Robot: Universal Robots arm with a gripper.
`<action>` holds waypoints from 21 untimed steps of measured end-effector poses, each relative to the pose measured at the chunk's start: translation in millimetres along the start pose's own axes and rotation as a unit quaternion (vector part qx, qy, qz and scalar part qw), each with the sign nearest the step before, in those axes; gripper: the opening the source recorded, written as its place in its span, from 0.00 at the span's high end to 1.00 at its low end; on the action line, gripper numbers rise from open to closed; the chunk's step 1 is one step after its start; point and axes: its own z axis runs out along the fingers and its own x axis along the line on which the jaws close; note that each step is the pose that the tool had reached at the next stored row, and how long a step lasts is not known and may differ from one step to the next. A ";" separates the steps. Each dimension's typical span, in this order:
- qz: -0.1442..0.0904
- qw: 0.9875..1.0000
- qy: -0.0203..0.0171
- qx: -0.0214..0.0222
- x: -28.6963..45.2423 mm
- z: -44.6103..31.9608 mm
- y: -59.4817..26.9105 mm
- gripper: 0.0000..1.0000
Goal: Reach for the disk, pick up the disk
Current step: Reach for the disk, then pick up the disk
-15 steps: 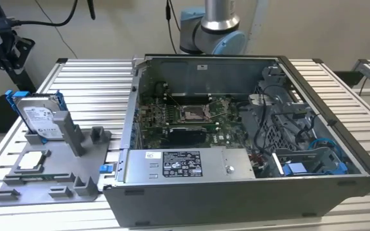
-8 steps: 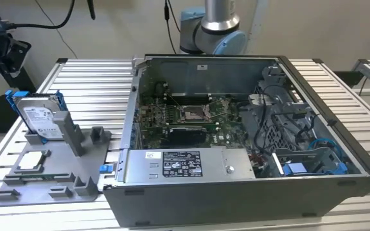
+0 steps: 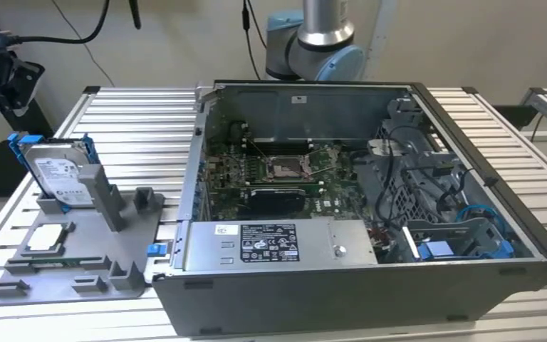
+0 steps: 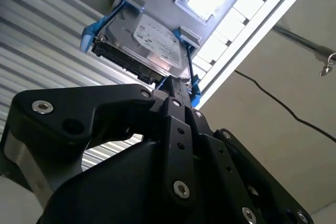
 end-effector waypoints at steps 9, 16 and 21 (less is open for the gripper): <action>-0.004 1.000 0.000 0.000 0.0 0.0 -0.5 1.00; -0.043 0.999 0.002 0.000 0.0 0.0 -0.5 1.00; -0.087 0.996 0.003 0.000 0.0 0.0 -0.5 1.00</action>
